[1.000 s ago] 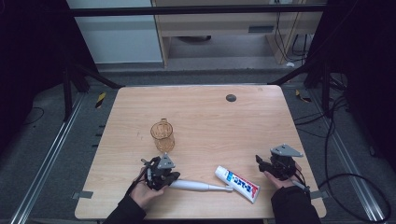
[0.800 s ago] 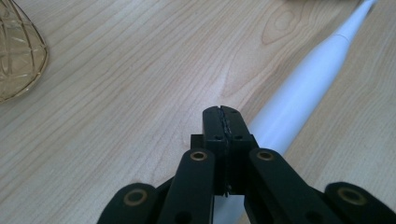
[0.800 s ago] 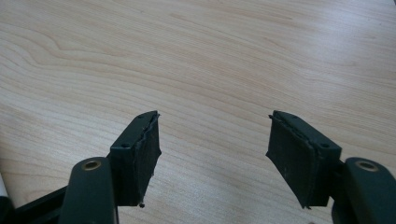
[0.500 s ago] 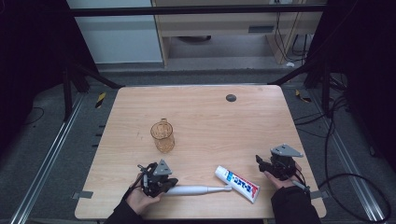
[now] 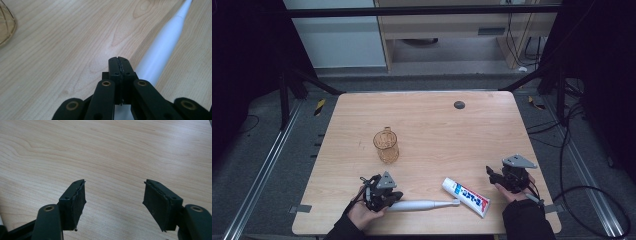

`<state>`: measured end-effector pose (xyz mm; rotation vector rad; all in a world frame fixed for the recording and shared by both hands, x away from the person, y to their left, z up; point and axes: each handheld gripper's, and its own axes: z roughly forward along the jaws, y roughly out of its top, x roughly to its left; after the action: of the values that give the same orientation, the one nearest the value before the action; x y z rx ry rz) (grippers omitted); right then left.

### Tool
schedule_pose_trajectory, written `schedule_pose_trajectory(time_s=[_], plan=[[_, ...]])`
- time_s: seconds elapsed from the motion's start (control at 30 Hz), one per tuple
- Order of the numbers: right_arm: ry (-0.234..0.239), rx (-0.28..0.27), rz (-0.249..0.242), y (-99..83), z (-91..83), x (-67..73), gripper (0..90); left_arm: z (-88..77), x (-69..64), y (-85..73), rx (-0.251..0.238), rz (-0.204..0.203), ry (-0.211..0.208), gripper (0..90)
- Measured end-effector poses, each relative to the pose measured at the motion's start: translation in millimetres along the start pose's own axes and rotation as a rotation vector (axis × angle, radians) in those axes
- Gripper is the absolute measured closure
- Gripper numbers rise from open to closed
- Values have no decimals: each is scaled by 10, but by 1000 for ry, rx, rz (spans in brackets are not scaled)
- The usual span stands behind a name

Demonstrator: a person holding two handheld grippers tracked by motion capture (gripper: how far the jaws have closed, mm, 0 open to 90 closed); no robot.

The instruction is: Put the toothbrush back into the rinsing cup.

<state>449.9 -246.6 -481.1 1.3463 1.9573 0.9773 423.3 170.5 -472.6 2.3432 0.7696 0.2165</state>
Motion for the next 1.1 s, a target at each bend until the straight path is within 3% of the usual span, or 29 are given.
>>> schedule_pose_trajectory(time_s=[0.17,0.33,0.6,0.73,1.1], plan=[[-4,1,1,-3,4,-14,334,-116,64,131,-50,22,5,896],[-9,-1,1,-3,-3,-18,332,-186,110,237,-69,41,-9,892],[-16,5,10,0,3,-49,321,-227,114,489,-50,116,-34,878],[-18,6,3,-3,4,-55,319,-208,74,569,-29,148,-70,865],[-15,10,2,-6,7,-69,318,-84,-119,636,5,199,-111,882]])
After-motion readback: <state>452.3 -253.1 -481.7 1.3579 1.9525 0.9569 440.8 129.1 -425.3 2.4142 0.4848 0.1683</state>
